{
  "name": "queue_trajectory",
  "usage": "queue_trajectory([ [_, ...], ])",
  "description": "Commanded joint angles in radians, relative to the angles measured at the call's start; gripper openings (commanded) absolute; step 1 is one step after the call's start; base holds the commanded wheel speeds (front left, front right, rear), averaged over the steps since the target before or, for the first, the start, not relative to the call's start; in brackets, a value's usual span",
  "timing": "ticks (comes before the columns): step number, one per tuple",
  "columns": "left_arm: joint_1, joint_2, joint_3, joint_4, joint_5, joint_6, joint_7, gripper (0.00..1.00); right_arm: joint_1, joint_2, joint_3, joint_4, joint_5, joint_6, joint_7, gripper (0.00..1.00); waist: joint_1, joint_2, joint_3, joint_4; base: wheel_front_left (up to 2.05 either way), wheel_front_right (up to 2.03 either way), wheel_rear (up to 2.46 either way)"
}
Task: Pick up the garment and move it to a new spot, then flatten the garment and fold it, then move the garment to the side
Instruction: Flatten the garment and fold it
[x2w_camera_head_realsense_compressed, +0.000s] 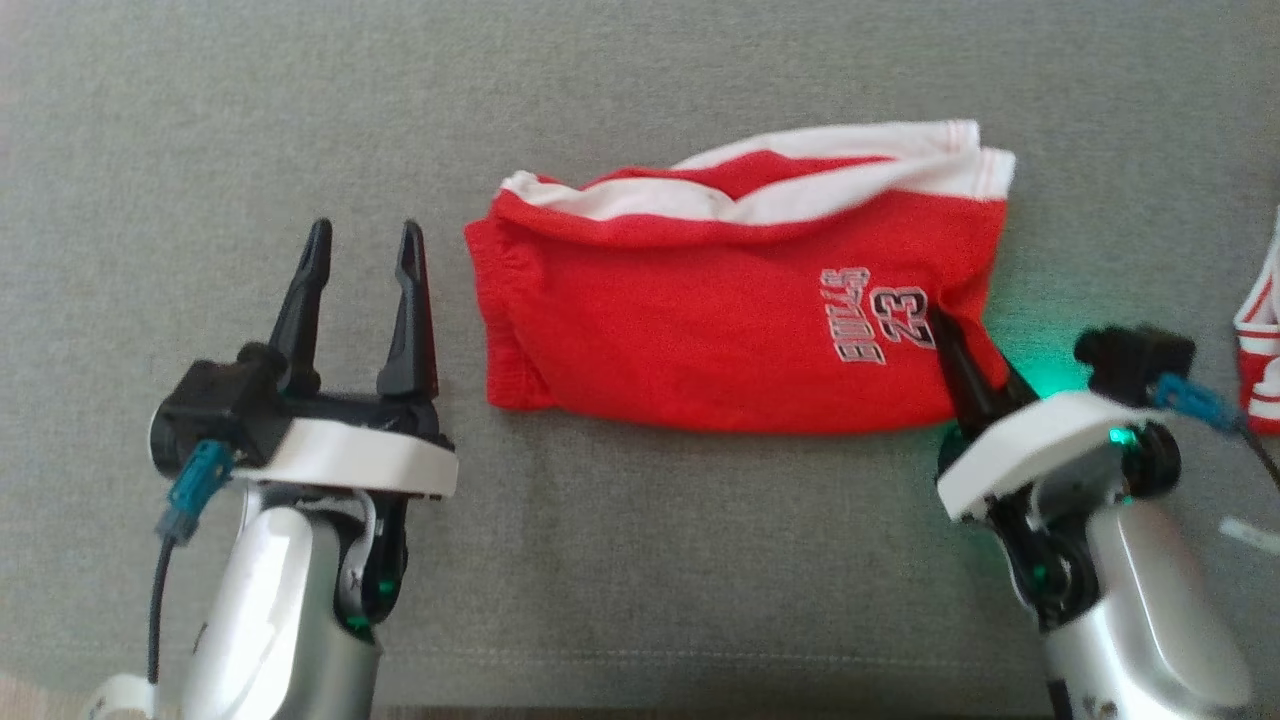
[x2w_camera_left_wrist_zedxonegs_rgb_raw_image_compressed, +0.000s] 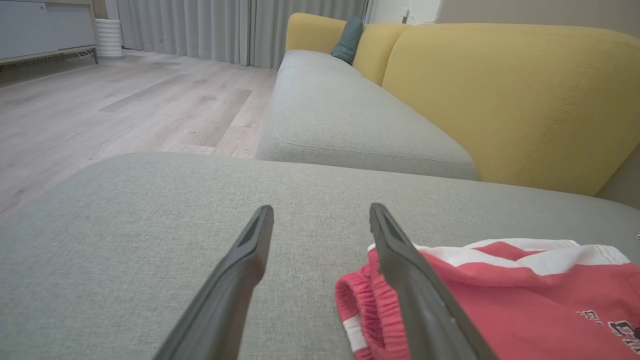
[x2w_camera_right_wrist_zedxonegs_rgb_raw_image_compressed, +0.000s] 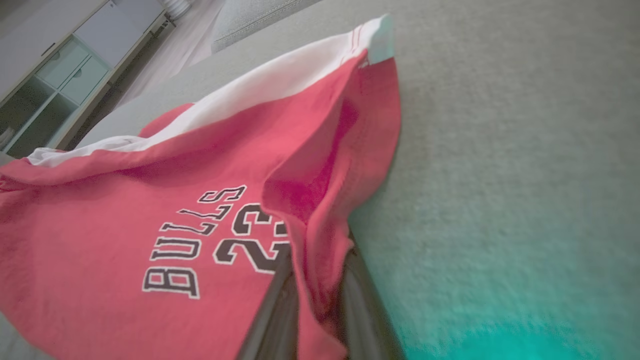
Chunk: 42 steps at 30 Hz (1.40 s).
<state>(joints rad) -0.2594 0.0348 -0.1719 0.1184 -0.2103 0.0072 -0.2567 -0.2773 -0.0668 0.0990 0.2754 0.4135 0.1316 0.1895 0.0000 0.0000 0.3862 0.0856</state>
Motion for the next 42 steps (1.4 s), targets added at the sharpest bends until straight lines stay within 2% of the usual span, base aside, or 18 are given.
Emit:
queue_trajectory([
  [1,0.013,0.016,0.042,-0.028,0.011,-0.006,-0.005,1.00,0.046,0.014,0.004,-0.034,0.007,-0.001,-0.008,0.00,0.0000,0.0000,-0.010,-0.013,0.00,0.00,0.00],
  [10,0.027,0.016,0.042,-0.025,0.023,-0.012,-0.005,1.00,0.118,0.016,-0.047,-0.088,0.021,-0.001,-0.013,0.00,0.0000,0.0000,-0.026,-0.032,0.00,0.00,0.00],
  [16,0.023,0.016,0.038,-0.020,0.021,-0.014,-0.005,1.00,0.090,0.016,-0.008,-0.138,0.000,-0.001,0.006,0.00,0.0000,0.0000,-0.032,-0.030,0.00,0.00,0.00],
  [21,0.024,0.016,0.036,-0.019,0.015,-0.011,-0.005,1.00,0.031,0.016,0.113,-0.231,-0.050,-0.001,0.059,0.00,0.0000,0.0000,-0.052,-0.022,0.00,0.00,0.00],
  [27,0.027,0.016,0.027,-0.017,-0.001,-0.004,-0.005,1.00,-0.039,0.017,0.290,-0.261,-0.051,-0.001,0.116,0.00,0.0000,0.0000,-0.066,0.000,0.00,0.00,0.00],
  [33,0.027,0.016,0.020,-0.018,-0.013,0.003,-0.005,1.00,-0.076,0.017,0.419,-0.209,0.013,-0.001,0.119,0.00,0.0000,0.0000,-0.063,0.023,0.00,0.00,0.00],
  [42,0.030,0.015,0.006,-0.016,-0.022,0.013,-0.005,1.00,-0.139,0.017,0.545,-0.075,0.136,-0.001,0.027,0.00,0.0000,0.0000,-0.057,0.050,0.00,0.00,0.00],
])
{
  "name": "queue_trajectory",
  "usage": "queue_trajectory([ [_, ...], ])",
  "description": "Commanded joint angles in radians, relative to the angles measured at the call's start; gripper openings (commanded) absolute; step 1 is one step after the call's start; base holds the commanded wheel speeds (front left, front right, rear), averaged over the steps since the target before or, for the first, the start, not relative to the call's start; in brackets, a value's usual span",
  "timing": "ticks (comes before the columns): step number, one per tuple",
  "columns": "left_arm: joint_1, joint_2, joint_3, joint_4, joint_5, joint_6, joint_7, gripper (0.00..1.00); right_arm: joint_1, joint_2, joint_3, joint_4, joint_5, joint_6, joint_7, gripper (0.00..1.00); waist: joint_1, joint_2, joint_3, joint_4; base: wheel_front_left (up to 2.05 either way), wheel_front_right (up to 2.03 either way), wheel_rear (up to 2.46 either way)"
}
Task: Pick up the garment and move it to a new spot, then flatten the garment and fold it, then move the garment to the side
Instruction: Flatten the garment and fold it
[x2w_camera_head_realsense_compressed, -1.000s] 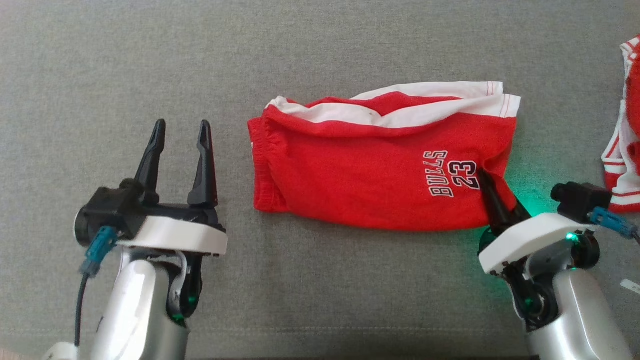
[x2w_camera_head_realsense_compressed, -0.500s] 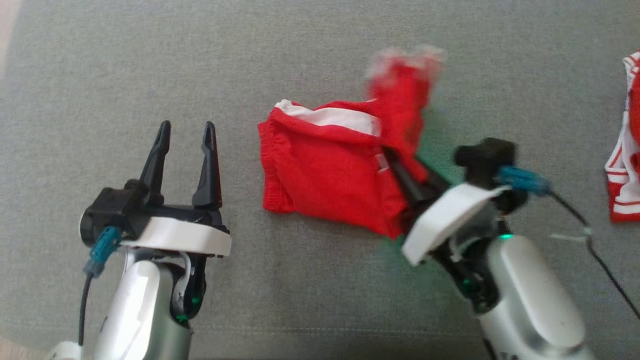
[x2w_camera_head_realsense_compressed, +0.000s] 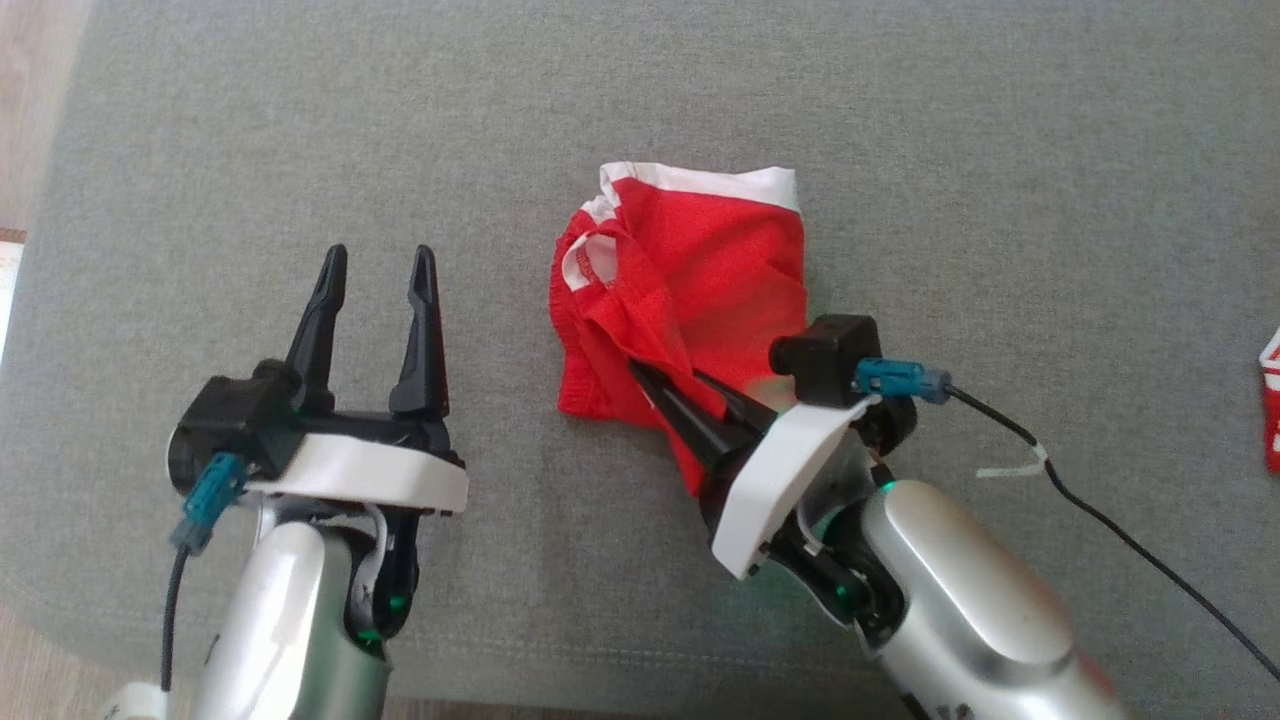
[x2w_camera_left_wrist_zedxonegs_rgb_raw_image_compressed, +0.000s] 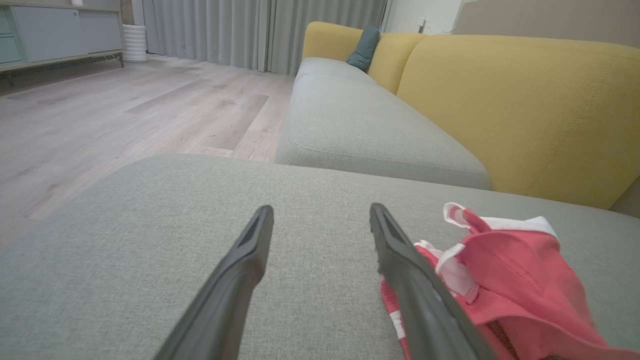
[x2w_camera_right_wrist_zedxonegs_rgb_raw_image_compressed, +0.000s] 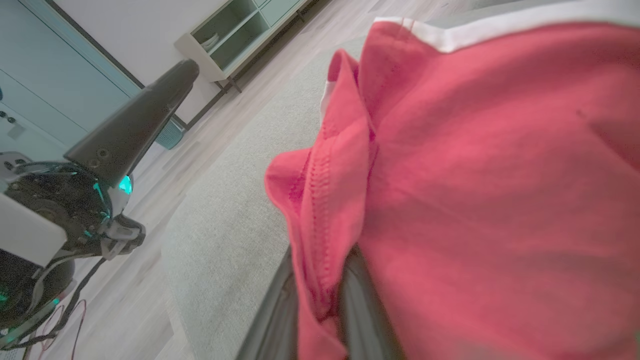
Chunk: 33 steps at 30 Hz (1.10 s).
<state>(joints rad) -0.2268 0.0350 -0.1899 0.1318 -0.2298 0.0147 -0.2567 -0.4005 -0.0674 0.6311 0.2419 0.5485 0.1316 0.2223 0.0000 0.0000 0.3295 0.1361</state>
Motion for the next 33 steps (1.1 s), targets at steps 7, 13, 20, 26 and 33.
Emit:
queue_trajectory([
  [7,-0.008,0.015,0.021,-0.026,-0.002,0.009,-0.005,1.00,-0.069,0.017,0.079,0.005,0.032,-0.001,-0.115,1.00,0.0000,0.0000,0.005,-0.001,0.00,0.00,0.00],
  [13,-0.008,0.015,0.026,-0.027,0.001,0.009,-0.005,1.00,-0.106,0.017,0.082,-0.027,0.015,-0.001,-0.248,1.00,0.0000,0.0000,0.001,-0.014,0.00,0.00,0.00],
  [20,-0.001,0.017,0.050,-0.032,0.025,0.007,-0.005,1.00,-0.088,0.015,-0.135,-0.068,-0.163,-0.001,-0.340,1.00,0.0000,0.0000,-0.011,-0.049,0.00,0.00,0.00],
  [26,0.013,0.027,0.073,-0.039,0.041,0.004,-0.005,1.00,0.034,-0.019,-0.372,-0.153,-0.285,-0.001,-0.317,1.00,0.0000,0.0000,-0.028,-0.081,0.00,0.00,0.00],
  [33,0.036,0.036,0.089,-0.041,0.050,0.004,-0.005,1.00,0.171,-0.024,-0.527,-0.244,-0.339,-0.001,-0.278,1.00,0.0000,0.0000,-0.058,-0.104,0.00,0.00,0.00],
])
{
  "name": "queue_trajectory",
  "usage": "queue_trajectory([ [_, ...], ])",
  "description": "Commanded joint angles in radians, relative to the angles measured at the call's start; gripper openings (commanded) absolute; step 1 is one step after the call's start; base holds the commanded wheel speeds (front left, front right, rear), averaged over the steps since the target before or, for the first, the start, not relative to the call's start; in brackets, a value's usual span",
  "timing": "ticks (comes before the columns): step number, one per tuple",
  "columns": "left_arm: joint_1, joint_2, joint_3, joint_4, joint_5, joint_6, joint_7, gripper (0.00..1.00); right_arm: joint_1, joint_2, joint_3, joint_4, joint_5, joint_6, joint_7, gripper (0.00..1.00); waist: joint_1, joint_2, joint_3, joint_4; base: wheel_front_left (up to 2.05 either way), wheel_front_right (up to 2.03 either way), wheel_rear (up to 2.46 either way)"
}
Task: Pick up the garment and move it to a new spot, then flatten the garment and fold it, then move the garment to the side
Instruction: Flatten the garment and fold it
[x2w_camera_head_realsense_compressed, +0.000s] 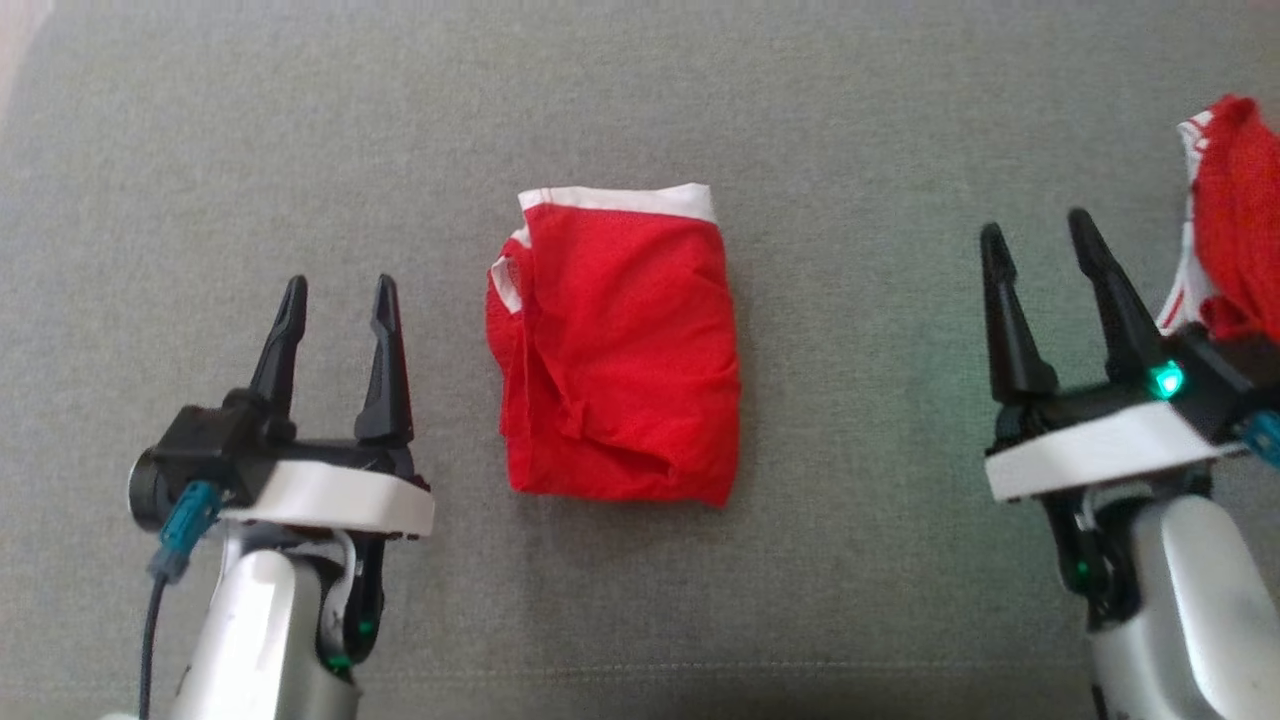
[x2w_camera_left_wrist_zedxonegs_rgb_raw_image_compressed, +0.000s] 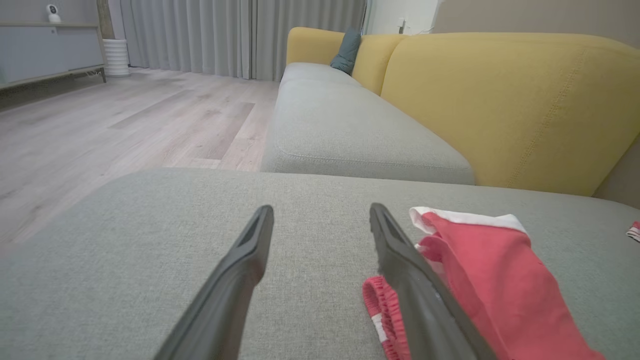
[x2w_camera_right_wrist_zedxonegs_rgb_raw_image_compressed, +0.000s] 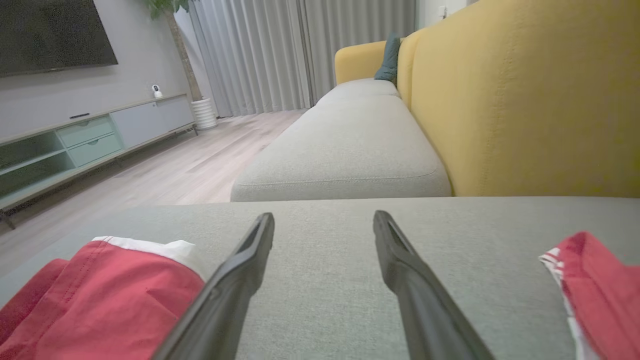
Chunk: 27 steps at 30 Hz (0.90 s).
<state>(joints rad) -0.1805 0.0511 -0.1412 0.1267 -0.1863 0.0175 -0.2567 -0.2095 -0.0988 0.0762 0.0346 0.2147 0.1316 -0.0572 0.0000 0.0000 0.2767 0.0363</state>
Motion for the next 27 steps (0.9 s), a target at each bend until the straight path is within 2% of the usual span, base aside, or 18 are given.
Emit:
queue_trajectory([
  [1,-0.005,0.022,0.043,-0.036,0.008,0.001,-0.005,1.00,-0.001,0.009,0.014,-0.049,-0.008,-0.001,0.007,1.00,0.0000,0.0000,-0.011,-0.007,0.00,0.00,0.00],
  [14,0.077,0.045,0.047,-0.031,0.017,0.008,-0.004,1.00,0.150,0.023,-0.024,-0.114,-0.015,-0.001,0.063,1.00,0.0000,0.0000,-0.109,-0.016,0.00,0.00,0.00],
  [27,0.117,0.057,0.040,-0.047,0.013,0.024,0.015,1.00,0.202,0.037,-0.033,-0.133,-0.011,-0.001,0.082,1.00,0.0000,0.0000,-0.147,-0.018,0.00,0.00,0.00],
])
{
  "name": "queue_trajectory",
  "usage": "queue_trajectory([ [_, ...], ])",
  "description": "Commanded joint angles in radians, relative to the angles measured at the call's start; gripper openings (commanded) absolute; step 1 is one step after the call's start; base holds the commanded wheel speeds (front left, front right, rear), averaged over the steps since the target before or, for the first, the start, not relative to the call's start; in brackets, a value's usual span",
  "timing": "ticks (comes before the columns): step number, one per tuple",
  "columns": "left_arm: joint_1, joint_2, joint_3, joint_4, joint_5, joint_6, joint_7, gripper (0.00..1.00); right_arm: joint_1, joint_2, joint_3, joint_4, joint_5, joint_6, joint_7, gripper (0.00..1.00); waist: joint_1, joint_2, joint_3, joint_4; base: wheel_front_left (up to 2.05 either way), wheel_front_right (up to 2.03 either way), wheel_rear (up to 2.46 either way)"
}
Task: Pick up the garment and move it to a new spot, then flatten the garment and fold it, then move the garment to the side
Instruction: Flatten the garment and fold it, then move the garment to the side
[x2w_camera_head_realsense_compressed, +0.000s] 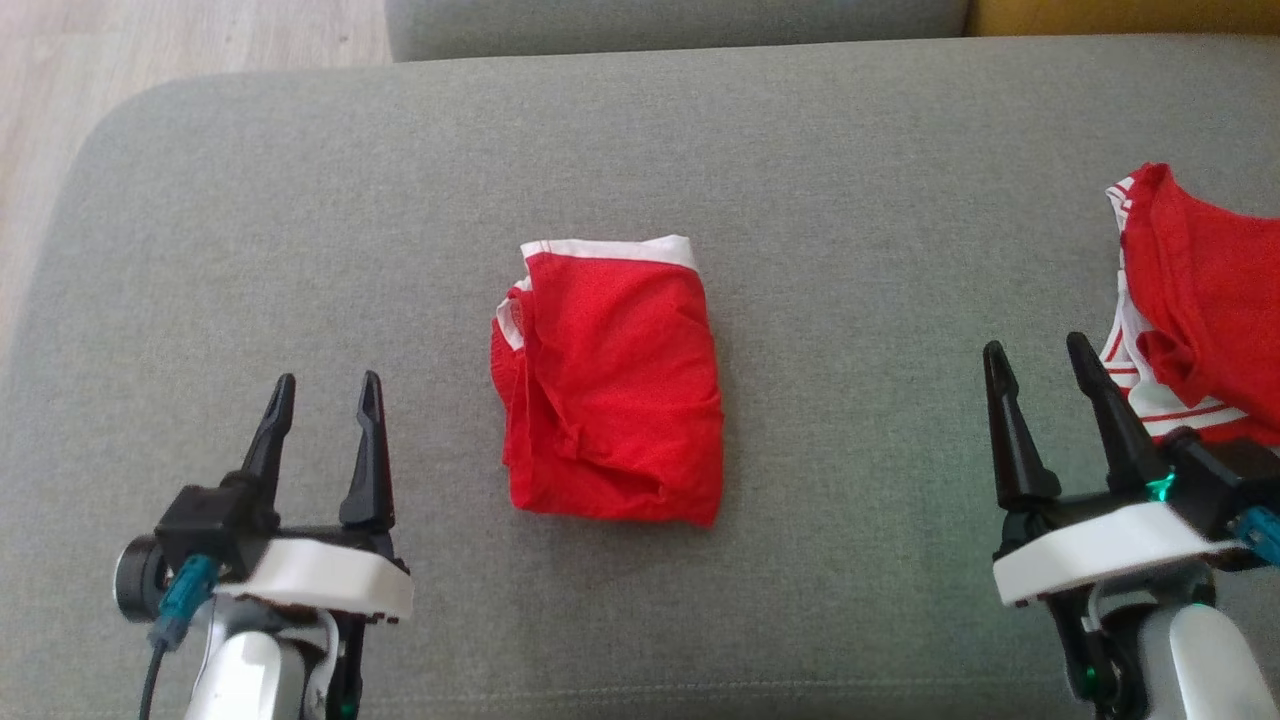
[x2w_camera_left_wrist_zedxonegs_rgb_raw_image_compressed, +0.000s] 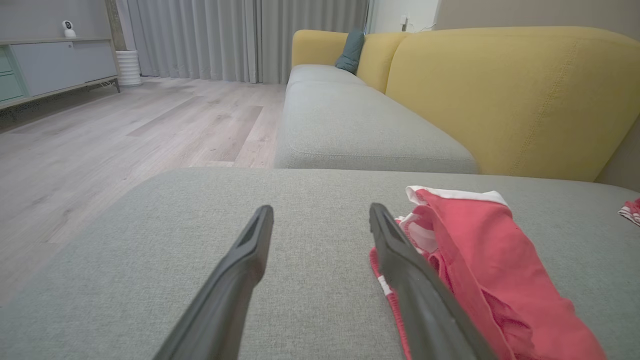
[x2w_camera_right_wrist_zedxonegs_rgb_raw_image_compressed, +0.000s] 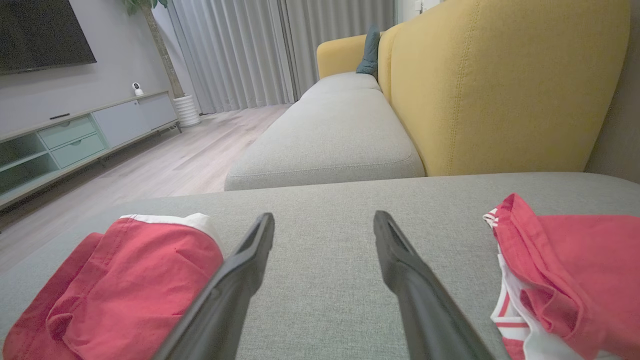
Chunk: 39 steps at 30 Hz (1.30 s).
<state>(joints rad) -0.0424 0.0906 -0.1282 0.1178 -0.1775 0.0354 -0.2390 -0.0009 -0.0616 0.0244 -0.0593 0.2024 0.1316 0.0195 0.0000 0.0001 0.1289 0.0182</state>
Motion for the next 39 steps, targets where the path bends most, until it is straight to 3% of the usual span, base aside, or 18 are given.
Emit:
queue_trajectory([
  [1,-0.020,0.018,0.026,-0.040,0.004,0.007,-0.002,1.00,-0.006,0.001,0.019,-0.040,0.001,-0.001,0.006,1.00,0.0000,-0.0001,0.000,-0.001,0.00,0.00,0.00],
  [26,-0.027,0.025,0.004,-0.043,-0.010,0.021,0.000,1.00,-0.007,0.009,0.011,-0.033,0.001,-0.001,0.014,1.00,0.0000,-0.0001,0.000,0.008,0.00,0.00,0.00],
  [32,-0.048,0.020,-0.009,-0.043,-0.013,0.020,-0.005,1.00,-0.024,0.008,0.029,-0.012,-0.001,-0.001,0.032,1.00,0.0000,-0.0001,0.010,0.058,0.00,0.00,0.00],
  [39,-0.090,-0.001,-0.036,-0.035,-0.022,0.014,-0.015,1.00,-0.082,0.002,0.084,0.097,0.018,-0.001,0.051,1.00,0.0000,-0.0001,0.045,0.173,0.00,0.00,0.00],
])
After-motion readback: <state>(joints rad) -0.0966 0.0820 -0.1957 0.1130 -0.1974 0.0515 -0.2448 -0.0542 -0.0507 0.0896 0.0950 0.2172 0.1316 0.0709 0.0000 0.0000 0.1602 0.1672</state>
